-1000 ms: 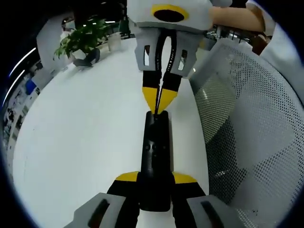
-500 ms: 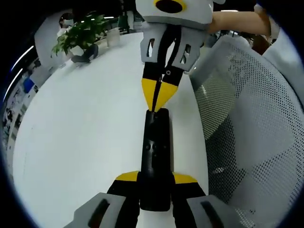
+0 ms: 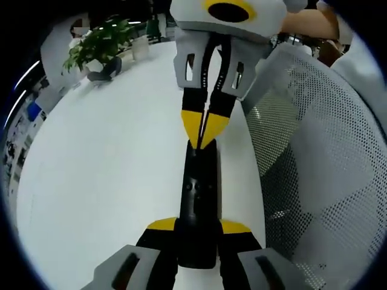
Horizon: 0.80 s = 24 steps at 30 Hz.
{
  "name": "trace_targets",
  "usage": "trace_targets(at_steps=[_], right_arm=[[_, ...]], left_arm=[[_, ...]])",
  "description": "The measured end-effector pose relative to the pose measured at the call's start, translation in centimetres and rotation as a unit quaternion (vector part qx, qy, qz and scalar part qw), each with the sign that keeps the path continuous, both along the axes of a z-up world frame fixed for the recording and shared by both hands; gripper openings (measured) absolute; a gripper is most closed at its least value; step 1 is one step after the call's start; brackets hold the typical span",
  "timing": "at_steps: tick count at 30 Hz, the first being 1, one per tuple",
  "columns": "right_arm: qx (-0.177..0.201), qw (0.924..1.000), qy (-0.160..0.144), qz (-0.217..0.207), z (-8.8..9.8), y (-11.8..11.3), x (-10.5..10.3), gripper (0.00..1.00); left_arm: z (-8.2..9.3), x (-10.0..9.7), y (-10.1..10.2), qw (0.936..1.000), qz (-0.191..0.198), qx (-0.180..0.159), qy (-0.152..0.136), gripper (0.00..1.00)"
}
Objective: Press the specified remote control buttons in sequence, fully releasing each button before pressing the next.
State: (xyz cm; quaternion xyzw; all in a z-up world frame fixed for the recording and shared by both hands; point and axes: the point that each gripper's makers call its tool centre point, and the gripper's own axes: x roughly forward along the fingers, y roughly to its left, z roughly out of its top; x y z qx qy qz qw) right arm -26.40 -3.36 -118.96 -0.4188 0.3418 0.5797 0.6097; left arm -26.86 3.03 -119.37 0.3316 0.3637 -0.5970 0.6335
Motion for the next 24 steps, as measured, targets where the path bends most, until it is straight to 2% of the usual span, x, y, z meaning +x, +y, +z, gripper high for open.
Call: trace_targets(at_steps=[4, 7, 12, 19, 24], right_arm=[[-0.01, 0.9994, -0.031, 0.007, 0.0, 0.2, -0.1, 0.0], [0.01, 0.9986, -0.04, -0.033, 0.2, 0.2, 0.1, 0.0], [0.068, 0.9918, 0.013, -0.107, 0.5, -0.1, 0.3, 0.0], [0.074, 0.9949, 0.023, -0.065, 0.9, 1.0, -0.1, 0.0], [0.051, 0.9981, 0.01, -0.032, 0.4, 1.2, 0.1, 0.0]], left_arm=[[0.0, 0.1, 0.0, 1.0, 0.001, -0.005, -0.001, 0.22], [0.0, 0.1, 0.0, 1.0, 0.004, -0.005, -0.001, 0.22], [0.0, 0.2, 0.0, 1.0, 0.007, -0.004, -0.001, 0.22], [0.0, 0.3, 0.0, 1.0, 0.009, -0.002, 0.0, 0.22], [0.1, 0.3, 0.0, 0.9999, 0.011, -0.006, -0.001, 0.22]])
